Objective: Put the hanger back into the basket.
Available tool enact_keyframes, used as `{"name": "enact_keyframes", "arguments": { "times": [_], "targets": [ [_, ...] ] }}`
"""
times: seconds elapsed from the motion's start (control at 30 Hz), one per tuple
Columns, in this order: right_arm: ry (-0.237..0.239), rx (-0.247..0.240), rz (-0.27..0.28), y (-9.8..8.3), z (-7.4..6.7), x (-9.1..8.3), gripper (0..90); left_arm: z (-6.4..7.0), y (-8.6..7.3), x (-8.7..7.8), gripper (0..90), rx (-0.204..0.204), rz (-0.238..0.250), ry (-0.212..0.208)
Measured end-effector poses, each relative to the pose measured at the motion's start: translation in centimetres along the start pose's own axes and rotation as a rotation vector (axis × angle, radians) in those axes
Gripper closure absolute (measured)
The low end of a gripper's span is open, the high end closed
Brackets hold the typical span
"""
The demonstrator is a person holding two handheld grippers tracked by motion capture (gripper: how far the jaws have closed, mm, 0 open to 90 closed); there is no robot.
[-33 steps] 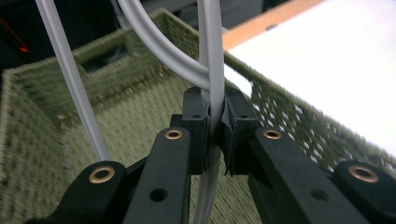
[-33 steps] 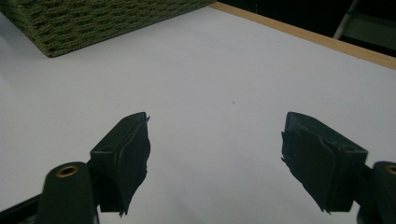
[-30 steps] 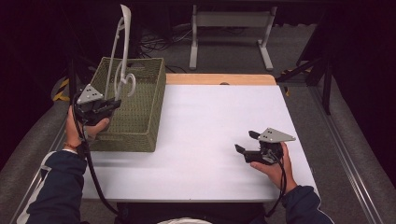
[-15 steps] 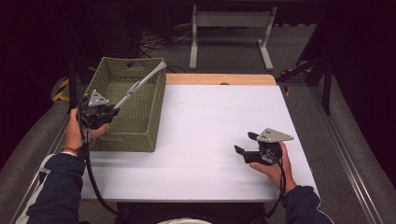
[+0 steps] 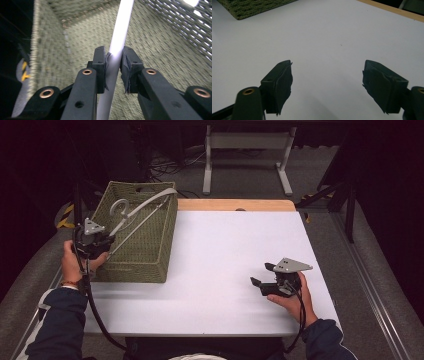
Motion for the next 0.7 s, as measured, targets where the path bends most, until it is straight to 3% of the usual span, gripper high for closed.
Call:
{"name": "enact_keyframes", "arguments": {
  "times": [0.13, 0.27, 0.3, 0.33, 0.47, 0.53, 0.6, 0.7],
  "targets": [
    [0.005, 0.001, -0.003, 0.0, 0.0, 0.1, 24.1, -0.4, 0.0, -0.4, 78.1, -0.002, 0.009, 0.042],
    [0.014, 0.004, -0.01, 0.0, -0.1, 0.3, 24.0, -0.7, -0.2, -0.2, 79.2, -0.019, 0.003, -0.008],
    [0.013, 0.002, -0.012, 0.0, -0.1, 0.3, 24.0, -0.6, -0.3, -0.2, 79.2, 0.001, 0.006, -0.06],
    [0.014, 0.001, -0.013, 0.0, -0.1, 0.3, 24.0, -0.3, -0.4, -0.2, 78.9, 0.009, 0.006, -0.071],
    [0.016, 0.003, -0.012, 0.0, -0.1, 0.3, 24.0, 0.3, -0.3, 0.0, 78.0, 0.033, -0.013, -0.066],
    [0.02, 0.001, -0.016, 0.0, -0.2, 0.3, 24.0, 0.4, -0.1, 0.4, 78.3, 0.029, -0.037, -0.025],
    [0.021, -0.001, -0.019, -0.1, -0.2, 0.3, 24.0, 0.4, 0.0, 0.6, 78.9, 0.028, -0.055, -0.018],
    [0.024, 0.001, -0.019, -0.1, -0.1, 0.3, 24.0, 0.4, 0.0, 0.8, 79.2, 0.028, -0.07, -0.036]
  ]
}}
Point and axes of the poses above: each handheld gripper's, and its own axes: x roughly forward along the jaws, y roughly out of its top, z roughly to its right, the point moved 4 cm from there along x, roughly forward along the jaws, and after that the axes turned 4 degrees about -x, right-handed, at the moved point
